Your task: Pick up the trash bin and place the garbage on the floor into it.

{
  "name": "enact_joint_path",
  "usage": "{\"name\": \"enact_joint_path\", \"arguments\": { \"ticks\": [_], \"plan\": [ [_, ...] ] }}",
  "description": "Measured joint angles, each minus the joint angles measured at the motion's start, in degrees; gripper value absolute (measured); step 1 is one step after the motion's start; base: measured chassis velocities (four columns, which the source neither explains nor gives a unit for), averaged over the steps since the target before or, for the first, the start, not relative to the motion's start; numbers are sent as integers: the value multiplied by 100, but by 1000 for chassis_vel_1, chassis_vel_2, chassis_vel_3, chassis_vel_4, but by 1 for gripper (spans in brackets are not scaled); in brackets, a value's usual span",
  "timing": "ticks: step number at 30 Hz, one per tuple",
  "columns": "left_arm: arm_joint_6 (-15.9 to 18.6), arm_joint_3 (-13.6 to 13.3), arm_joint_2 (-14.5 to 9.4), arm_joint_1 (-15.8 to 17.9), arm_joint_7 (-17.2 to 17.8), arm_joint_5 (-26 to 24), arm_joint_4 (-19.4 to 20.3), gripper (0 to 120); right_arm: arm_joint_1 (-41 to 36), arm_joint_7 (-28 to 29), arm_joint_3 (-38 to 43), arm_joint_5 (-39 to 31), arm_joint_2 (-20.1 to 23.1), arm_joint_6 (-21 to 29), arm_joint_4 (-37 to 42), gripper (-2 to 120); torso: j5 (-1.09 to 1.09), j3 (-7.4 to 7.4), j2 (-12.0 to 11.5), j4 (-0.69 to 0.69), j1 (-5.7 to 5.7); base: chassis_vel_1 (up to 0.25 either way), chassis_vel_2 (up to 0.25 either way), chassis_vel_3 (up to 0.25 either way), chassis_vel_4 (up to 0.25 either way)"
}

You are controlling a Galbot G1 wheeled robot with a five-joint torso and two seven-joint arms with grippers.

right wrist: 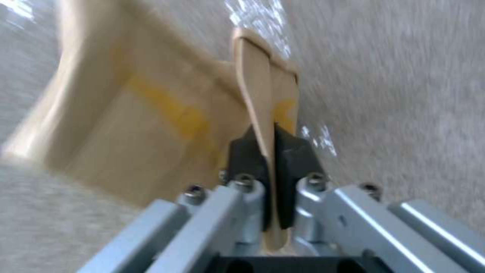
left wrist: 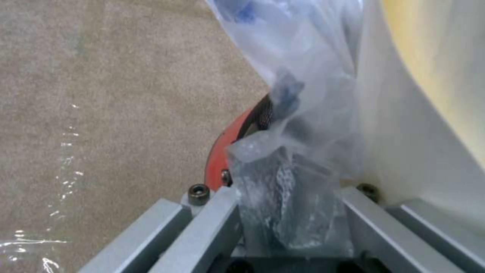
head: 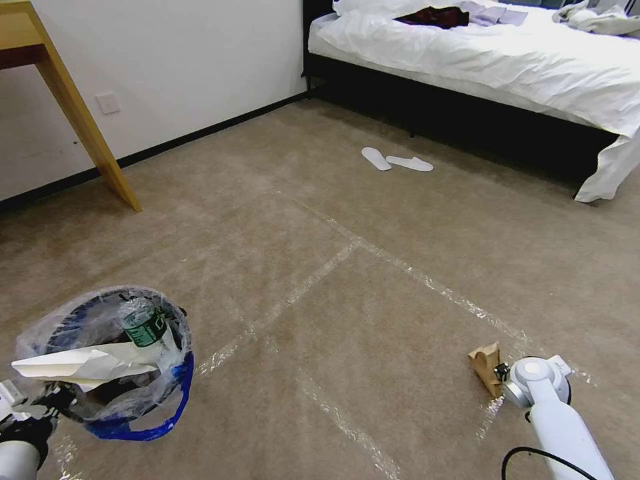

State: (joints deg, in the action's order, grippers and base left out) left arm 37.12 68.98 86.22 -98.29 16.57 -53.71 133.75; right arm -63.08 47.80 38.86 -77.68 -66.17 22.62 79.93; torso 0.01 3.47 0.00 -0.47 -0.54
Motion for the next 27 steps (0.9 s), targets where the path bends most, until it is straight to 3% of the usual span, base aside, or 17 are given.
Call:
{"name": "enact_joint_path", "arguments": {
  "ticks": [5,6,15,16,20,22,23,25,26,27],
  "plan": [
    [4,-23,-9,24,9,6,-23,0,-299,-361,115,61,194,-144,800,0,-1,0,0,-1,0,0,0,0,0],
    [15,-37,-10,35,20,7,-35,0,-443,-608,101,154,380,-311,1314,0,-1,0,0,-2,0,0,0,0,0],
    [72,-89,-46,69,93,-88,-87,0,-360,-1258,-487,257,1324,-900,3191,0,-2,0,0,0,1,0,0,0,0],
    [92,-101,-58,86,122,-128,-90,0,-132,-1479,-775,201,1586,-1128,3575,0,-1,0,0,-1,1,0,0,0,0],
    [106,-111,-71,103,132,-153,-91,0,357,-1816,-1290,49,1925,-1417,4090,0,-4,0,0,0,1,0,0,0,0],
    [122,-118,-90,94,151,-210,-84,0,1057,-2405,-2053,-77,2302,-1818,4516,0,-5,0,1,0,1,0,0,0,0],
    [122,-118,-90,94,151,-210,-84,0,1057,-2405,-2053,-77,2302,-1818,4516,0,-5,0,1,0,1,0,0,0,0],
    [150,-104,-131,69,179,-307,-47,0,2088,-3083,-3214,-132,2562,-2257,4795,0,-2,0,0,-1,1,0,0,0,0],
    [150,-104,-131,69,179,-307,-47,0,2088,-3083,-3214,-132,2562,-2257,4795,0,-2,0,0,-1,1,0,0,0,0],
    [155,-92,-149,65,189,-333,-39,0,2579,-3250,-3750,-162,2592,-2396,4868,0,-3,-1,0,-1,1,0,0,0,0]
  ]
}}
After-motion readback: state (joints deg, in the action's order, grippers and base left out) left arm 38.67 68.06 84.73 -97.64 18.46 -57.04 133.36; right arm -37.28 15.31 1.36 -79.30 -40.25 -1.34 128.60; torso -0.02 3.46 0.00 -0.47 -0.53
